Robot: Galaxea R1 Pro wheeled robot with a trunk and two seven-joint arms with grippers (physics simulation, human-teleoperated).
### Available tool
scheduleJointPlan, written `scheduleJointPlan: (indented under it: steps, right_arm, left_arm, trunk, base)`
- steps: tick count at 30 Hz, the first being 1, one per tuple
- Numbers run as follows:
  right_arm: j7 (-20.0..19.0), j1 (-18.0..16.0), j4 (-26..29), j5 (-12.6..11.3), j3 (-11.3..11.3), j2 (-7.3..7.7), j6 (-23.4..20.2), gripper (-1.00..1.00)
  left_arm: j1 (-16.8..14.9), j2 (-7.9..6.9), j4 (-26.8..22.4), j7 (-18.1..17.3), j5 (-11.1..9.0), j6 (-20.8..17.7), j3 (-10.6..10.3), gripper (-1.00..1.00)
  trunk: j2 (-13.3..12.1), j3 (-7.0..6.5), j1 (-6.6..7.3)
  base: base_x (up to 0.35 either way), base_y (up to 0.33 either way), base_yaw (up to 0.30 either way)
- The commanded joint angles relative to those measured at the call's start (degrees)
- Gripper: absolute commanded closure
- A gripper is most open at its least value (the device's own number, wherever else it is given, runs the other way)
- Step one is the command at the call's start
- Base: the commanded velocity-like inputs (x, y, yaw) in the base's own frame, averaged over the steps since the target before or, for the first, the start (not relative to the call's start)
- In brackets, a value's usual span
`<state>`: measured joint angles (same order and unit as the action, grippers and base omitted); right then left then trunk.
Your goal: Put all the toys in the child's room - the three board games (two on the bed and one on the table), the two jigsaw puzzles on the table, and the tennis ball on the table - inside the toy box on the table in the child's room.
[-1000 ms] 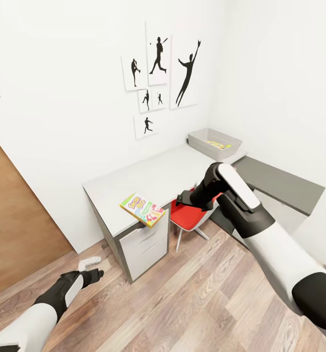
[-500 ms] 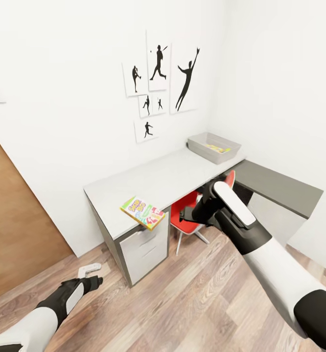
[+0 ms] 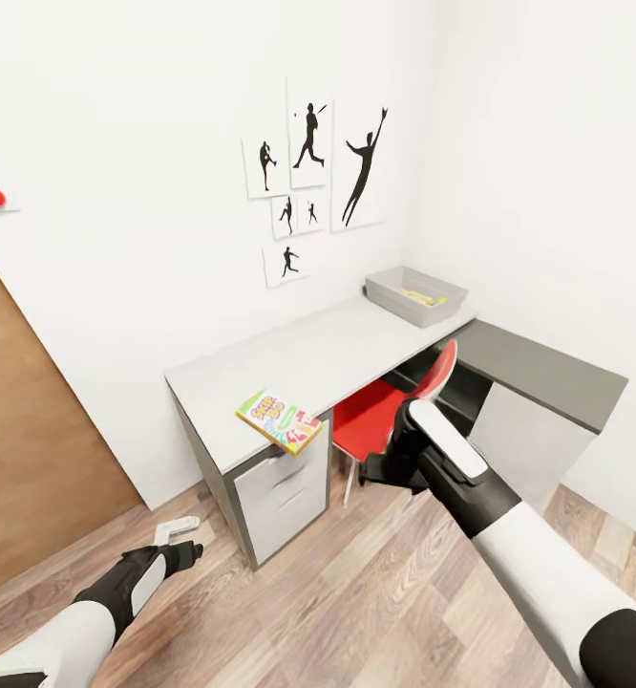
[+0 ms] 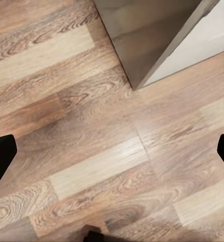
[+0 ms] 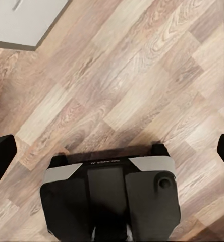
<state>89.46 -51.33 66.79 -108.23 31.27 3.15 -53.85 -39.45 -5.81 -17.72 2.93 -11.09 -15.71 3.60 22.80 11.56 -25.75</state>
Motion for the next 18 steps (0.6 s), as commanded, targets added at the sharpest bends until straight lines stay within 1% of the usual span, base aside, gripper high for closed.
scheduleJointPlan:
  steps: [1,3,4,5,6,8,9,10,11,13,14,15,16,17,18]
  right_arm:
    - [0.5,0.2,-0.7,0.1,0.2,0.03,-0.7,-1.0]
    - [0.1,1.4,-3.1,3.7,0.4,-0.13,-0.8,-1.0]
    - [-0.2,1.7,-3.6,4.7,0.4,-0.17,-0.8,-1.0]
    - [-1.2,2.3,-4.4,6.6,0.5,-0.25,-0.9,-1.0]
    - [-1.9,2.6,-4.8,7.5,0.5,-0.27,-0.9,-1.0]
    - [-5.6,3.7,-6.6,10.5,0.5,-0.31,-0.9,-1.0]
    - [-6.6,3.9,-7.2,11.2,0.5,-0.31,-0.8,-1.0]
    - [-8.8,4.2,-8.6,12.7,0.6,-0.32,-0.8,-1.0]
    - [-9.9,4.4,-9.4,13.4,0.6,-0.32,-0.8,-1.0]
    - [-15.2,4.7,-13.5,16.9,0.6,-0.41,-0.5,-1.0]
    - [-16.9,4.7,-14.7,18.0,0.6,-0.45,-0.3,-1.0]
    - [-20.6,4.8,-17.2,20.4,0.6,-0.55,0.1,-1.0]
    - [-24.9,4.9,-19.9,23.4,0.7,-0.68,1.0,-1.0]
    - [-29.8,4.9,-22.7,27.0,0.7,-0.78,2.5,-1.0]
    - [-35.0,4.9,-25.5,31.1,0.7,-0.84,4.8,-1.0]
  left_arm:
    - [0.0,0.09,-0.1,0.2,-0.6,-0.4,0.1,-1.0]
    - [0.0,0.3,-0.1,0.2,-0.6,-0.4,0.1,-1.0]
    - [0.0,0.33,-0.1,0.2,-0.6,-0.4,0.1,-1.0]
    - [0.0,0.37,-0.1,0.2,-0.6,-0.3,0.1,-1.0]
    - [0.0,0.38,0.0,0.2,-0.6,-0.3,0.1,-1.0]
    - [0.0,0.46,0.5,0.2,-0.6,-0.1,0.1,-1.0]
    - [0.0,0.48,0.6,0.2,-0.6,0.1,0.1,-1.0]
    - [0.0,0.5,0.8,0.2,-0.6,0.8,0.1,-1.0]
    - [0.0,0.5,1.0,0.2,-0.6,1.2,0.1,-1.0]
    - [0.0,0.7,1.8,0.2,-0.6,2.5,0.1,-1.0]
    - [0.0,0.75,2.0,0.2,-0.6,2.7,0.1,-1.0]
    - [0.0,0.85,2.3,0.2,-0.6,3.0,0.1,-1.0]
    - [0.0,1.01,2.5,0.2,-0.6,3.2,0.1,-1.0]
    - [0.0,1.17,2.7,0.2,-0.4,3.4,0.1,-1.0]
    - [0.0,1.29,2.8,0.2,0.0,3.4,0.1,-1.0]
  trunk:
    - [0.1,0.02,-0.04]
    - [0.1,-0.17,-0.04]
    - [0.1,-0.27,-0.04]
    - [0.1,-0.36,-0.04]
    - [0.1,-0.46,-0.04]
    - [0.1,-0.65,-0.04]
    - [0.1,-0.74,-0.04]
    - [0.1,-0.84,-0.04]
    - [0.1,-0.93,-0.04]
    - [0.1,-1.12,-0.04]
    - [0.1,-1.21,-0.04]
    - [0.1,-1.31,-0.04]
    - [0.1,-1.4,-0.04]
    - [0.1,-1.5,-0.04]
    - [0.1,-1.59,-0.04]
  base:
    - [0.0,0.0,0.0]
    - [0.0,0.0,0.0]
    - [0.0,0.0,0.0]
    - [0.0,0.0,0.0]
    - [0.0,0.0,0.0]
    - [0.0,0.0,0.0]
    - [0.0,0.0,0.0]
    - [0.0,0.0,0.0]
    - [0.0,0.0,0.0]
    - [0.0,0.0,0.0]
    - [0.0,0.0,0.0]
    - [0.0,0.0,0.0]
    - [0.0,0.0,0.0]
    - [0.0,0.0,0.0]
    - [0.0,0.0,0.0]
